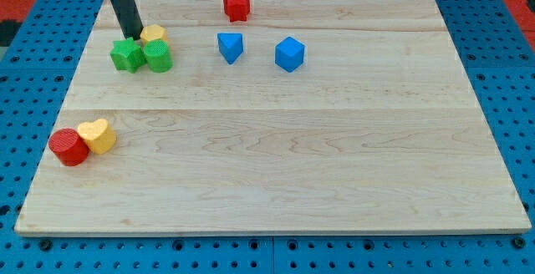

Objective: Push the green star into the yellow heart

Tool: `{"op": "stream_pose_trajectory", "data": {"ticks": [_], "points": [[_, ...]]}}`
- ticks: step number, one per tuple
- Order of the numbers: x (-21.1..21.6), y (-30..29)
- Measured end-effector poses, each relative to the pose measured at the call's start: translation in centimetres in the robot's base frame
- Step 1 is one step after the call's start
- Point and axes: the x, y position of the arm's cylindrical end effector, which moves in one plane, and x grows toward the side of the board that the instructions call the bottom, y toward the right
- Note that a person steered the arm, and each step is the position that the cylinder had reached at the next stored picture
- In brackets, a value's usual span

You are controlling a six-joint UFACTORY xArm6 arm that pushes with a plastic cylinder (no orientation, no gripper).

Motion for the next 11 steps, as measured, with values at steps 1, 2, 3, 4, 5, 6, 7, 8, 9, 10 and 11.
{"op": "stream_pose_trajectory", "data": {"ticks": [1,2,3,4,5,6,7,8,9,10,11], "points": [[-1.8,0.3],[1.3,0.9],[3.7,0.8],[4.2,0.8],[4.7,-1.2],[6.9,-2.9],[9.2,-2.3],[8.4,-3.1],[6.8,-3.4],[5.4,-3.4],[6.2,-3.4]]}}
